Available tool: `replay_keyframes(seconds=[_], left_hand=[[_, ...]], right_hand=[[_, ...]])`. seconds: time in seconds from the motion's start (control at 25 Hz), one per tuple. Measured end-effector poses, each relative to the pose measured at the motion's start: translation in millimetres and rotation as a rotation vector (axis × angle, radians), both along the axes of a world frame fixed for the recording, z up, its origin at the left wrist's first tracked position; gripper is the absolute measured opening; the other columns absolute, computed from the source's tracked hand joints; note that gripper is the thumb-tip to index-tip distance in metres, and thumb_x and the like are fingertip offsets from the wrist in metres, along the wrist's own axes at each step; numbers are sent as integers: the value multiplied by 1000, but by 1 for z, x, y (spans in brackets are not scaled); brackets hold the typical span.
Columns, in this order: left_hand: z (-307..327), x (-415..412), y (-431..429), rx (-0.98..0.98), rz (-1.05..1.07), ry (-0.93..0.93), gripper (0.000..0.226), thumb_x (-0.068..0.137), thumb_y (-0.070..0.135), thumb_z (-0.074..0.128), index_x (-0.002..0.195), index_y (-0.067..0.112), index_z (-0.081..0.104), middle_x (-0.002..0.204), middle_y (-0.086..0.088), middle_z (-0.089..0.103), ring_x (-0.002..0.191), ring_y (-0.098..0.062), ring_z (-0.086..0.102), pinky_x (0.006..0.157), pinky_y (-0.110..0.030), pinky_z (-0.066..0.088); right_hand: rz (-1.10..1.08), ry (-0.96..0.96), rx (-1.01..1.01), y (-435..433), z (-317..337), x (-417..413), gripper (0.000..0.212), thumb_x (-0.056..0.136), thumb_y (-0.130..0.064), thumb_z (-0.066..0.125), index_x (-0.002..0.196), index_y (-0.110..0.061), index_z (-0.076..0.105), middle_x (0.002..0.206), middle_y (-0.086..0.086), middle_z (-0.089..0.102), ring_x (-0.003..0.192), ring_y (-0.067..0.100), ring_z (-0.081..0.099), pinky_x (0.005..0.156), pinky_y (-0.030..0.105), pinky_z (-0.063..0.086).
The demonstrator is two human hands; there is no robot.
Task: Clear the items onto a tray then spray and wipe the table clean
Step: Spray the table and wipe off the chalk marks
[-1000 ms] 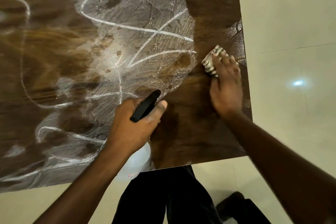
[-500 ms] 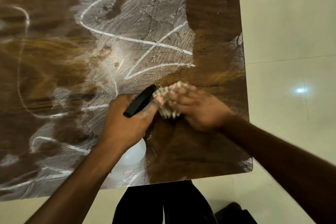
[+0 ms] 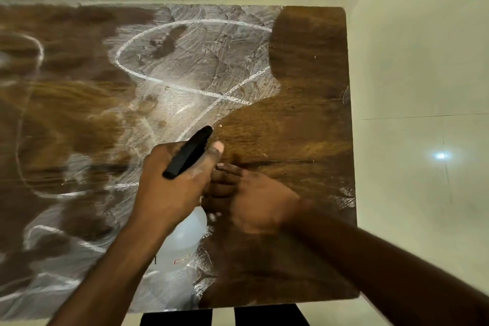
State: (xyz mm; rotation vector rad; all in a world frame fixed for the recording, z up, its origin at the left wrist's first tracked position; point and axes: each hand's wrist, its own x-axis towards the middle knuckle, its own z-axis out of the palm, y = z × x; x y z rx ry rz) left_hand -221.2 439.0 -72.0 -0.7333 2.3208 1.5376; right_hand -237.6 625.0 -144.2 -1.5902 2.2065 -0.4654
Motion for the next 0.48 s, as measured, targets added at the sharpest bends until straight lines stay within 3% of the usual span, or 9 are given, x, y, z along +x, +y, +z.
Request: replay_keyframes(seconds=[0.04, 0.12, 0.24, 0.36, 0.4, 0.48], left_hand=[[-2, -1, 0, 17, 6, 6, 46, 92, 55, 77, 68, 15, 68, 54, -10, 67, 34, -13, 55, 43, -28, 46], [-5, -3, 0, 79, 21, 14, 40, 91, 53, 77, 74, 16, 73, 62, -8, 74, 33, -11, 55, 41, -21, 46], [-7, -7, -2, 113, 38, 29, 35, 89, 54, 76, 79, 21, 77, 71, -7, 78, 34, -10, 57, 41, -21, 47], [-8, -16, -7, 39, -9, 23, 49, 89, 58, 72, 70, 13, 67, 57, -10, 67, 35, -18, 57, 42, -39, 48], [-8, -19, -9, 19, -15, 17, 52, 89, 57, 72, 68, 11, 62, 52, -10, 62, 36, -21, 57, 44, -44, 49], [-8, -27, -14, 19, -5, 16, 53, 89, 55, 73, 67, 9, 59, 50, -11, 58, 36, -21, 55, 45, -48, 49]], right_hand=[[90, 4, 42, 16, 0, -22, 60, 98, -29, 64, 157, -26, 52, 167, 2, 46, 159, 28, 34, 132, 51, 21], [-85, 14, 135, 51, -3, -67, 65, 98, -23, 61, 161, -30, 47, 170, 1, 41, 161, 27, 30, 132, 49, 22], [-735, 34, 130, 84, 1, -128, 68, 100, -12, 53, 165, -28, 40, 174, 5, 32, 164, 30, 19, 132, 51, 19], [-1340, 8, 44, 34, 1, -139, 66, 102, -16, 48, 166, -25, 36, 175, 7, 29, 165, 30, 15, 133, 49, 16], [-1404, -1, 48, 8, -1, -128, 68, 101, -17, 49, 167, -26, 33, 176, 7, 27, 165, 30, 14, 134, 48, 14], [-1230, 11, -1, -36, -2, -89, 74, 99, -14, 58, 167, -29, 32, 176, 5, 25, 165, 29, 13, 134, 50, 11]])
